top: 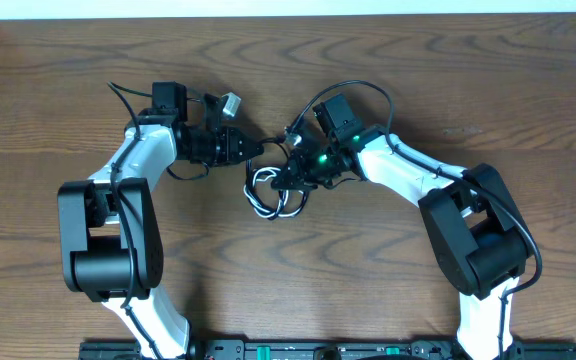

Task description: Untangle cables

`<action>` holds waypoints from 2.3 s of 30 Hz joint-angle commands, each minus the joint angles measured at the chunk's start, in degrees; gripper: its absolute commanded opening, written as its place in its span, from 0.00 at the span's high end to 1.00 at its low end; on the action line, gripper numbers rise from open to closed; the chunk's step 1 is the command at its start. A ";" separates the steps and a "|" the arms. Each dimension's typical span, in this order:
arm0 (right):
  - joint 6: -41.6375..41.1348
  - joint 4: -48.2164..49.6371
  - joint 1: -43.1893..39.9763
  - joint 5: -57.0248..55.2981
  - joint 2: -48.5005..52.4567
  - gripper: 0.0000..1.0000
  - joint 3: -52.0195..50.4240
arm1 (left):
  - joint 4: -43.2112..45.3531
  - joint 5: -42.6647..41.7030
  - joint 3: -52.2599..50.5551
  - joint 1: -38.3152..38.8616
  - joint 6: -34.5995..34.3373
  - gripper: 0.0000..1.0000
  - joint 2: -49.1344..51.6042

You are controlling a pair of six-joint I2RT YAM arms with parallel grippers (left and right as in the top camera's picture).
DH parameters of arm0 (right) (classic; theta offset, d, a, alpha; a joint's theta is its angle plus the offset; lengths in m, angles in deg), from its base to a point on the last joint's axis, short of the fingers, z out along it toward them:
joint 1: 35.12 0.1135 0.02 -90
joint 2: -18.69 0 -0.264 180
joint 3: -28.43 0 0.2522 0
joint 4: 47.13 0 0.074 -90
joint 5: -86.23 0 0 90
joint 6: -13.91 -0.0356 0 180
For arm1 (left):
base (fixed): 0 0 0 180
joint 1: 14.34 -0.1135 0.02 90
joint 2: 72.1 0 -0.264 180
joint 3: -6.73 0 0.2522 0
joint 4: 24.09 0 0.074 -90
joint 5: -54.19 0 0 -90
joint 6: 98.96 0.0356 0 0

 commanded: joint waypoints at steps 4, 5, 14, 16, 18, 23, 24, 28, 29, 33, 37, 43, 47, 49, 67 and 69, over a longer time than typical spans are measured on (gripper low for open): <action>-3.04 0.72 -2.16 -3.74 0.52 0.99 -0.11 | -0.57 -2.78 -0.22 -0.15 1.27 0.92 -0.09; -3.04 0.94 -2.54 -3.72 0.52 0.99 -0.11 | -0.74 -2.78 -0.22 -0.15 1.29 0.93 -0.09; -2.97 2.29 -5.27 -6.45 0.52 0.99 -0.11 | -1.77 -2.78 -0.22 -0.15 1.90 0.93 -0.09; -2.97 2.32 -5.42 -8.04 0.52 0.99 -0.11 | -1.79 -2.78 -0.22 -0.15 1.90 0.93 -0.09; -2.97 2.38 -5.46 -10.05 0.52 0.99 -0.11 | -1.81 -2.80 -0.22 -0.15 1.90 0.93 -0.09; -2.97 3.87 -5.44 -14.12 0.52 0.99 -0.11 | -1.88 -2.82 -0.22 -0.15 1.90 0.93 -0.09; -2.99 4.26 -5.46 -14.80 0.52 0.99 -0.11 | -1.99 -2.82 -0.22 -0.15 1.90 0.92 -0.09; -2.99 5.01 -5.51 -18.36 0.52 0.99 -0.11 | -2.56 -2.82 -0.22 -0.15 2.80 0.93 -0.09; -3.02 5.18 -5.51 -19.08 0.52 0.99 -0.11 | -2.71 -2.82 -0.22 -0.15 2.95 0.93 -0.09; -3.02 7.28 -5.57 -19.63 0.52 0.99 -0.11 | -2.75 -2.82 -0.22 -0.13 2.95 0.92 -0.09; -4.00 9.44 -6.58 -19.54 0.55 0.99 -0.11 | -2.91 -2.82 -0.22 -0.13 2.95 0.93 -0.09; -4.46 10.97 -7.50 -14.51 0.52 0.99 -0.11 | -2.69 -2.80 -0.22 -0.13 2.89 0.93 -0.09; -4.46 8.61 -7.04 -14.03 0.52 0.97 -0.11 | -2.19 -2.78 -0.22 -0.02 2.69 0.93 -0.09; -4.46 7.02 -6.75 -14.32 0.55 0.82 -0.11 | -2.03 -2.75 -0.22 0.39 2.60 0.92 -0.09; 1.57 -6.80 -6.34 -12.46 0.55 0.38 -0.11 | 0.98 16.63 -0.24 0.02 -16.24 0.93 -0.07; 1.51 -7.43 -6.34 -12.44 0.55 0.37 -0.11 | 0.96 18.62 -0.46 -0.90 -19.17 0.93 -0.07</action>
